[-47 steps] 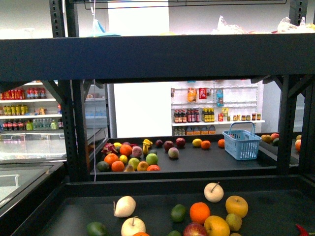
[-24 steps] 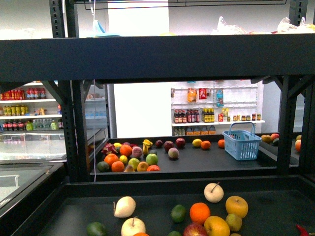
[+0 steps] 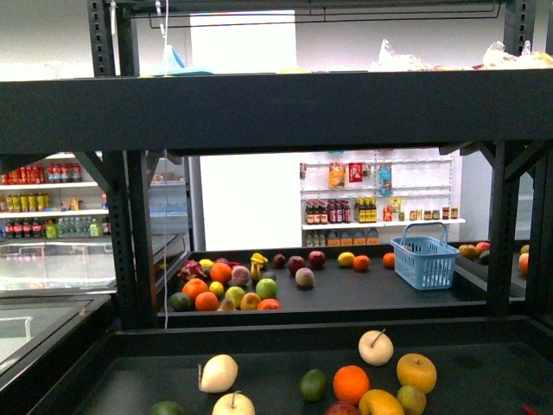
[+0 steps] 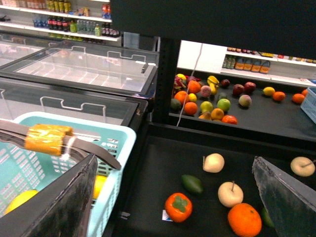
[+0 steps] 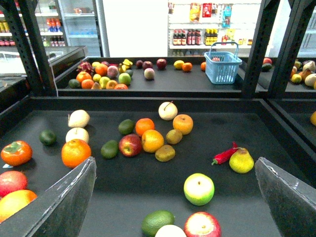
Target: Pick lemon from shelf
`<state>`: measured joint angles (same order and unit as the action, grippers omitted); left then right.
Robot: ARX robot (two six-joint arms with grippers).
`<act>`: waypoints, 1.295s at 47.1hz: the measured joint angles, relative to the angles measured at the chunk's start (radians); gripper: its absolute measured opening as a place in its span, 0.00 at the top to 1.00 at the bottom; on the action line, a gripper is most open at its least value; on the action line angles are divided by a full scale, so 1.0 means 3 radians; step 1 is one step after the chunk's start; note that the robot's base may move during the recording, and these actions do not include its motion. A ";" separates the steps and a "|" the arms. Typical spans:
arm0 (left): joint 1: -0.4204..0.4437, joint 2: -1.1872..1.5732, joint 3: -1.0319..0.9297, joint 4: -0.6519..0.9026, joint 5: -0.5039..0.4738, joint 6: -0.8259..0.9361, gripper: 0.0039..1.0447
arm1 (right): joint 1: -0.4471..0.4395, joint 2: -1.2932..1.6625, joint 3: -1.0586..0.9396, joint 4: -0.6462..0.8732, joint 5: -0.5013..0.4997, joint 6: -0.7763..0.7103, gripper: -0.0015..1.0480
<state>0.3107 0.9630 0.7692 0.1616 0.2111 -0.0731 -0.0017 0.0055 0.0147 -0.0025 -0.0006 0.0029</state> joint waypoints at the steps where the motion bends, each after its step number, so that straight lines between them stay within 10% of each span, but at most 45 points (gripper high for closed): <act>1: -0.0122 -0.0057 -0.0081 0.0029 -0.0106 0.0005 0.07 | 0.0000 0.0000 0.0000 0.0000 0.0000 0.0000 0.07; 8: -0.0847 -0.0477 -0.0707 0.0319 -0.0824 -0.0109 0.09 | 0.0000 0.0000 0.0000 0.0000 0.0000 0.0000 0.07; 31: -0.1031 -0.1793 -0.2232 0.0559 -0.0703 0.0195 0.98 | 0.0000 0.0000 0.0000 0.0000 0.0000 0.0000 0.07; 61: -0.1031 -0.2522 -0.2525 0.0156 -0.0703 0.0207 0.98 | 0.0000 0.0000 0.0000 0.0000 0.0000 0.0000 0.07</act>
<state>0.0013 0.2066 0.0116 0.2085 0.0002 -0.0109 -0.0017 0.0055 0.0147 -0.0025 -0.0006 0.0029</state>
